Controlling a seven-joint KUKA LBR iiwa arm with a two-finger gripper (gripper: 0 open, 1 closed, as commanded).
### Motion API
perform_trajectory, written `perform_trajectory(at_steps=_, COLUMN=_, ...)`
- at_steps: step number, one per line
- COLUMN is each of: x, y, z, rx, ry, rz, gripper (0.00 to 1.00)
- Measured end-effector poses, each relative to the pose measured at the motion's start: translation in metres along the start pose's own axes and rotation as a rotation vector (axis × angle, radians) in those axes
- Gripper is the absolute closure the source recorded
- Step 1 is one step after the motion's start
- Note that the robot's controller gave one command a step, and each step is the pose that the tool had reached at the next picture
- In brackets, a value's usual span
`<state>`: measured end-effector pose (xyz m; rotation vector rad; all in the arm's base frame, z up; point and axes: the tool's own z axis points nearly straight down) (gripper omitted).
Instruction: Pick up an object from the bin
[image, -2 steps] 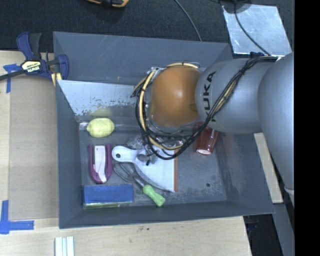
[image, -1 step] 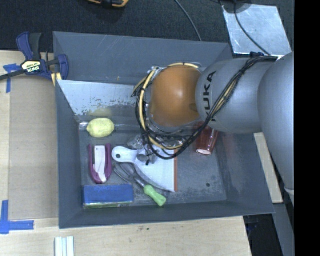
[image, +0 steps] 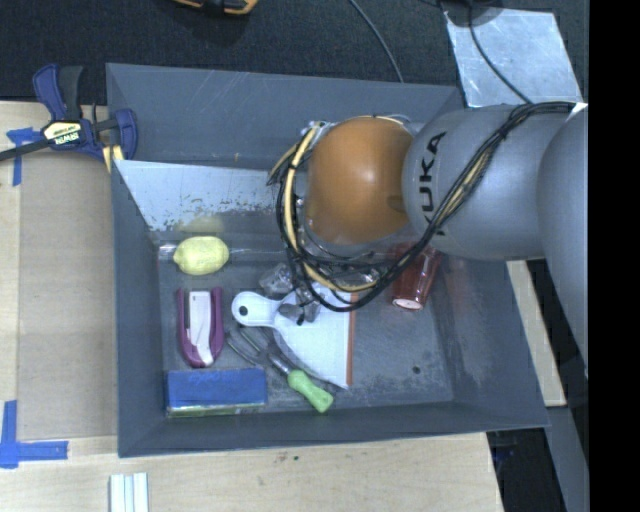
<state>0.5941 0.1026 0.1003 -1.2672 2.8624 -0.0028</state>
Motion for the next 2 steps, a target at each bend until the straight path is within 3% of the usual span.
perform_trajectory(at_steps=2, x=-0.001, y=-0.001, z=-0.058, rx=0.001, ry=-0.003, rz=0.005, gripper=1.00)
